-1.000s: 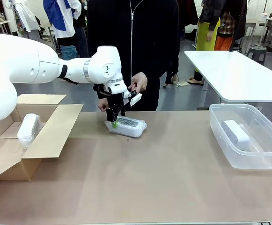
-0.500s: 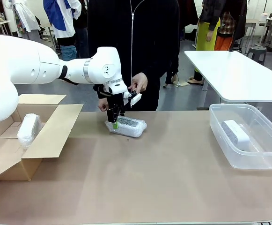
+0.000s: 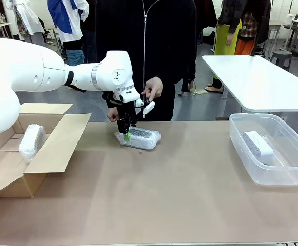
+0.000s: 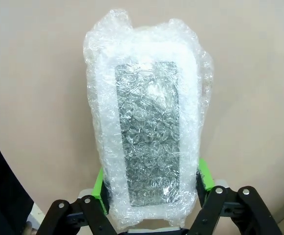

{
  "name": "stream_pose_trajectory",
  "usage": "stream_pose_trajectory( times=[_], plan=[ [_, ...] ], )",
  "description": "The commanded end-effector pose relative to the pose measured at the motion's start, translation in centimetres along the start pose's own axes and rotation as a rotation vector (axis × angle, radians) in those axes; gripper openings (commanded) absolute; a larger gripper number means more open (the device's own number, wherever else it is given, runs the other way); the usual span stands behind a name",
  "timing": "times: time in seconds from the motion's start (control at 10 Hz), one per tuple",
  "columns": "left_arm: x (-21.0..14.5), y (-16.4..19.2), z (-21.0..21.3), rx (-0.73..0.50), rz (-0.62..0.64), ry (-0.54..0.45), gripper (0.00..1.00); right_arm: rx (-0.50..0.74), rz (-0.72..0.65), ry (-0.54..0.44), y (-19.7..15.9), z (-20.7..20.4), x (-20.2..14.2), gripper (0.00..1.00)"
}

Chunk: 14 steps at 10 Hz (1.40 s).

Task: Separate and place wrapped and unwrapped clocks.
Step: Pick up the Digital clock indicated by the person.

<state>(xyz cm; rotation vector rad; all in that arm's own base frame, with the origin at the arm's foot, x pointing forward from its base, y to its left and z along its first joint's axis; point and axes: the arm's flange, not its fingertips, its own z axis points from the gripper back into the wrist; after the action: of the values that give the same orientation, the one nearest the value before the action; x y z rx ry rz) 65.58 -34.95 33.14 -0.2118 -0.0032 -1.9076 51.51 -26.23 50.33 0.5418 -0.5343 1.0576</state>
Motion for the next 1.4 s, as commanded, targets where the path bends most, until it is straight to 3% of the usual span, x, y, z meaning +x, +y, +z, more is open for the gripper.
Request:
stream_pose_trajectory(
  times=[0.0,0.1,0.2,0.3,0.5,0.6,0.7,0.8,0.9,1.0,1.1,1.2,1.3],
  plan=[
    [0.3,-0.1,1.5,-0.009,0.087,0.009,0.36,0.004,0.008,0.0,0.1,-0.2,-0.1,1.0],
    [0.4,-0.8,2.3,0.01,0.147,0.001,0.01,0.004,0.008,0.0,0.1,-0.2,-0.1,1.0],
    [0.4,-1.5,3.3,0.048,0.189,-0.017,0.16,0.004,0.008,0.0,0.1,-0.2,-0.1,1.0],
    [0.5,-2.5,4.5,0.077,0.202,-0.026,0.0,0.004,0.008,0.0,0.1,-0.2,-0.1,1.0],
    [0.9,-4.4,7.1,0.125,0.23,-0.02,0.0,0.004,0.008,0.0,0.1,-0.2,-0.1,1.0],
    [1.1,-5.6,8.5,0.146,0.247,-0.017,0.61,0.004,0.008,0.0,0.1,-0.2,-0.1,1.0],
    [1.2,-6.9,10.1,0.15,0.262,-0.021,0.61,0.004,0.008,0.0,0.1,-0.2,-0.1,1.0],
    [1.2,-7.9,11.5,0.15,0.255,-0.021,0.41,0.004,0.008,0.0,0.1,-0.2,-0.1,1.0],
    [1.5,-8.8,12.9,0.154,0.255,-0.017,0.61,0.004,0.008,0.0,0.1,-0.2,-0.1,1.0],
    [1.7,-9.6,14.1,0.17,0.264,-0.022,0.21,0.004,0.008,0.0,0.1,-0.2,-0.1,1.0],
    [1.8,-10.1,15.1,0.185,0.286,-0.033,0.41,0.004,0.008,0.0,0.1,-0.2,-0.1,1.0],
    [1.7,-10.3,15.5,0.189,0.284,-0.04,0.01,0.004,0.008,0.0,0.1,-0.2,-0.1,1.0],
    [1.5,-10.3,15.6,0.185,0.284,-0.039,0.21,0.004,0.008,0.0,0.1,-0.2,-0.1,1.0]
  ],
)
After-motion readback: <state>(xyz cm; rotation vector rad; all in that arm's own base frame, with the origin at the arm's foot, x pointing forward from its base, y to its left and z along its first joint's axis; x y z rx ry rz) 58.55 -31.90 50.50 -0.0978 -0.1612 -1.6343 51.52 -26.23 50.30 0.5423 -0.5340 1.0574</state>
